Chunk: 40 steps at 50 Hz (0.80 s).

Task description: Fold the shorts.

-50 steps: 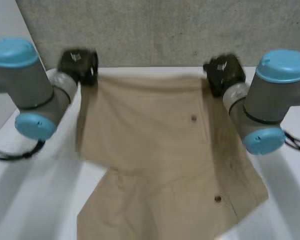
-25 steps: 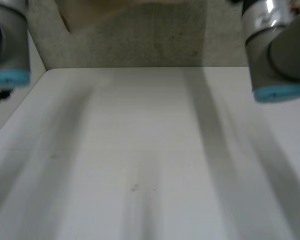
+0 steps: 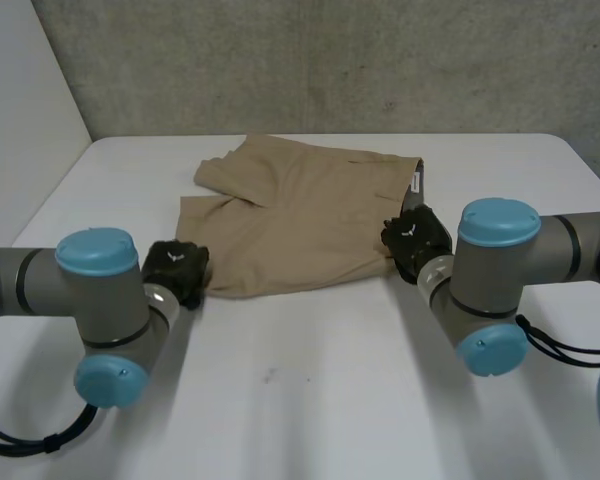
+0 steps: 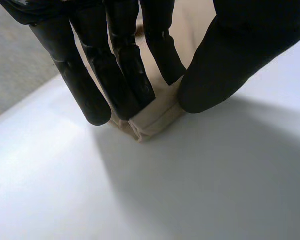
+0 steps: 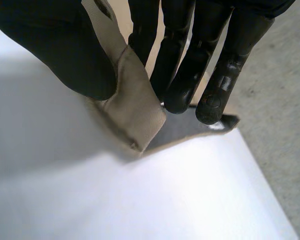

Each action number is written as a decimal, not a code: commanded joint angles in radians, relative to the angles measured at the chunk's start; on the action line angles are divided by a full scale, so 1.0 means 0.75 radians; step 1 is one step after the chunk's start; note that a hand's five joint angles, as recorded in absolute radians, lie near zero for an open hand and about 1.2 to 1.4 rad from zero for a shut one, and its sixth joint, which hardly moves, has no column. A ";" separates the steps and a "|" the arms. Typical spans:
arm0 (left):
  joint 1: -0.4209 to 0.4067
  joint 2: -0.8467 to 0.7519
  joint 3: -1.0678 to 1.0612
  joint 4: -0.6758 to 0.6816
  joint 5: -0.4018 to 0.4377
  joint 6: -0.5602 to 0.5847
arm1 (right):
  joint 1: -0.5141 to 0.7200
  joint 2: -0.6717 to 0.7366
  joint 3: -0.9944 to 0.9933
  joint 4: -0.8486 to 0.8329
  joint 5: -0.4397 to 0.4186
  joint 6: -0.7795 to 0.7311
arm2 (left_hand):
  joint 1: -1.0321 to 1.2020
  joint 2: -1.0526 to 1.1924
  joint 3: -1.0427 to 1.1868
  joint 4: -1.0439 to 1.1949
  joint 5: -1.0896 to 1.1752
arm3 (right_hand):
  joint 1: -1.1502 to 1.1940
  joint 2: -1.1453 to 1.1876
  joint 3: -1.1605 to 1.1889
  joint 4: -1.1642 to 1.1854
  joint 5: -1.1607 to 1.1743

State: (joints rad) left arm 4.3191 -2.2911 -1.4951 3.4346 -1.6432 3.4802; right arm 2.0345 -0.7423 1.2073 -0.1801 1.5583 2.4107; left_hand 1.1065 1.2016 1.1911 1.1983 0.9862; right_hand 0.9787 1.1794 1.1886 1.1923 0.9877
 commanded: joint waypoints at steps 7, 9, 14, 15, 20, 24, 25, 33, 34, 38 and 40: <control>-0.014 0.522 -0.262 -0.219 -0.002 0.093 | -0.015 -0.360 0.251 0.299 -0.004 0.013 | 0.386 0.260 0.274 0.264 0.314 | 0.557 0.289 0.277 0.272 0.312; -0.016 0.626 -0.303 -0.335 0.000 0.121 | -0.017 -0.419 0.300 0.377 -0.012 0.001 | 0.386 0.260 0.274 0.264 0.314 | 0.557 0.289 0.277 0.272 0.312; -0.030 0.780 -0.373 -0.742 0.043 0.272 | -0.019 -0.540 0.401 0.630 -0.026 -0.048 | 0.386 0.260 0.274 0.264 0.314 | 0.557 0.289 0.277 0.272 0.312; -0.036 0.799 -0.383 -0.823 0.062 0.299 | -0.021 -0.562 0.421 0.679 -0.026 -0.072 | 0.386 0.260 0.274 0.264 0.314 | 0.557 0.289 0.277 0.272 0.312; -0.081 0.876 -0.442 -1.145 0.219 0.416 | -0.099 -0.738 0.566 0.903 -0.051 -0.218 | 0.386 0.260 0.274 0.264 0.314 | 0.557 0.289 0.277 0.272 0.312; -0.050 0.881 -0.434 -1.092 0.281 0.438 | -0.129 -0.779 0.609 0.913 -0.118 -0.263 | 0.386 0.260 0.274 0.264 0.314 | 0.557 0.289 0.277 0.272 0.312; -0.034 0.873 -0.420 -1.036 0.281 0.440 | -0.129 -0.779 0.605 0.915 -0.124 -0.263 | 0.386 0.260 0.274 0.264 0.314 | 0.557 0.289 0.277 0.272 0.312; -0.026 0.550 -0.120 -0.651 0.195 0.438 | -0.138 -0.630 0.428 0.825 -0.180 -0.163 | 0.386 0.260 0.274 0.264 0.314 | 0.557 0.289 0.277 0.272 0.312; -0.028 0.513 -0.073 -0.622 0.174 0.436 | -0.136 -0.602 0.391 0.805 -0.176 -0.132 | 0.386 0.260 0.274 0.264 0.314 | 0.557 0.289 0.277 0.272 0.312; -0.065 0.329 0.187 -0.483 0.095 0.418 | -0.132 -0.489 0.205 0.684 -0.135 0.011 | 0.386 0.260 0.274 0.264 0.314 | 0.557 0.289 0.277 0.272 0.312; -0.091 0.255 0.289 -0.403 0.082 0.406 | -0.125 -0.411 0.104 0.578 -0.100 0.064 | 0.386 0.260 0.274 0.264 0.314 | 0.557 0.289 0.277 0.272 0.312</control>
State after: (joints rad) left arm 4.2942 -1.9018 -1.5427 2.9600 -1.5075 3.8062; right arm 1.9309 -1.2067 1.5019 0.4232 1.4320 2.3129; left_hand 1.1064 1.2019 1.1916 1.1984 0.9862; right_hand 0.9787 1.1794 1.1885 1.1923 0.9924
